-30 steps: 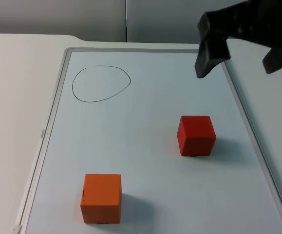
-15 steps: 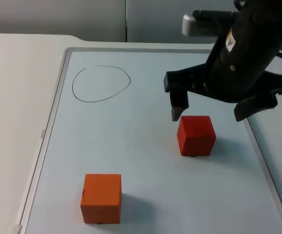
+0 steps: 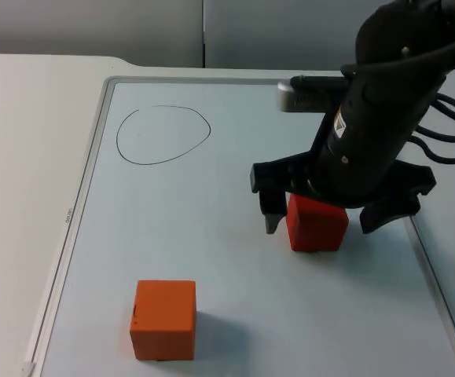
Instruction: Pick up one cube with the left hand and another cube with the right hand. First place the cube in the right hand at the target position, then stack the cube in the left hand on top.
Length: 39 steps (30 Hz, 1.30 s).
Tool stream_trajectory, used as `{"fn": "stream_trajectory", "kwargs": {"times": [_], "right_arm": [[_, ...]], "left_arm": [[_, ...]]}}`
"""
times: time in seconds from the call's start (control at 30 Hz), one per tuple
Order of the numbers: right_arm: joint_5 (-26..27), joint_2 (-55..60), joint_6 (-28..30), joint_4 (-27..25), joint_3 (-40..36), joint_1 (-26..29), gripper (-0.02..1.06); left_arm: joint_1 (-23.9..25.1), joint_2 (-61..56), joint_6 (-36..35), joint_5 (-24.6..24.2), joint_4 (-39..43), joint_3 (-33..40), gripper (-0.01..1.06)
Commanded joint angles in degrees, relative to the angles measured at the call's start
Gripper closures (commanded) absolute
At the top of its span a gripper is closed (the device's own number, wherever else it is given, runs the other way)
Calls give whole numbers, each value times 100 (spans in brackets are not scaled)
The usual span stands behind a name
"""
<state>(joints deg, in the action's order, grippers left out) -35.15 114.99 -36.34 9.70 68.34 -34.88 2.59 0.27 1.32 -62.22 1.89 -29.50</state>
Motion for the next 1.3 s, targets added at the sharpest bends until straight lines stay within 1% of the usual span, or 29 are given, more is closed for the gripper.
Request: {"fn": "stream_trajectory", "kwargs": {"times": [0.0,0.07,0.1,0.2,0.23,0.27,0.33,0.37,0.4,0.43,0.47,0.5,0.53,0.57,0.6,0.63,0.7,0.73,0.77,0.9,0.93,0.97,1.0,1.03,1.07,1.1,1.17,1.27], "right_arm": [[118,3,-34,48,31,-23,8],[118,28,-34,48,31,-23,9],[118,41,-80,76,31,-23,12],[141,71,-94,91,31,-23,27],[141,71,-94,91,31,-23,27],[151,71,-121,103,31,-23,38],[152,71,-156,170,31,-23,52],[136,71,-303,309,31,-23,59],[136,71,-303,309,31,-23,59],[114,71,-491,452,31,-23,66],[85,71,-572,575,31,-23,73],[71,55,-572,644,31,-23,82],[71,55,-572,644,31,-23,82],[59,3,-560,752,31,-23,96],[48,-77,-523,806,31,-23,105],[27,-199,-436,806,31,-23,105],[-82,-521,-54,806,66,-23,105],[-82,-521,-54,806,66,-23,105],[-182,-750,103,806,120,-23,105],[-775,-1843,1126,770,382,-23,105],[-775,-1843,1126,770,382,-23,105],[-852,-2114,1388,729,437,-23,105],[-887,-2277,1532,685,462,-23,105],[-954,-2772,1951,516,530,-9,105],[-1021,-3031,2175,388,582,11,105],[-1021,-3031,2175,388,582,11,105],[-1131,-3646,2717,140,610,53,105],[-1397,-4399,3040,54,610,91,105]], "left_arm": [[12,-27,-23,53,-6,18,0],[12,-27,-23,53,-6,18,0],[12,-27,-23,53,-6,18,0],[12,-27,-23,53,-6,18,0],[12,-27,-23,53,-6,18,0],[12,-27,-23,53,-6,18,0],[12,-27,-23,53,-6,18,0],[12,-27,-23,53,-6,18,0],[12,-27,-23,53,-6,18,0],[12,-27,-23,53,-6,18,0],[12,-27,-23,53,-6,18,0],[12,-27,-23,53,-6,18,0],[12,-27,-23,53,-6,18,0],[12,-27,-23,53,-6,18,0],[12,-27,-23,53,-6,18,0],[12,-27,-23,53,-6,18,0],[12,-27,-23,53,-6,18,0],[12,-27,-23,53,-6,18,0],[12,-27,-23,53,-6,18,0],[12,-27,-23,53,-6,18,0],[12,-27,-23,53,-6,18,0],[12,-27,-23,53,-6,18,0],[12,-27,-23,53,-6,18,0],[12,-27,-23,53,-6,18,0],[12,-27,-23,53,-6,18,0],[12,-27,-23,53,-6,18,0],[12,-27,-23,53,-6,18,0],[12,-27,-23,53,-6,18,0]]}}
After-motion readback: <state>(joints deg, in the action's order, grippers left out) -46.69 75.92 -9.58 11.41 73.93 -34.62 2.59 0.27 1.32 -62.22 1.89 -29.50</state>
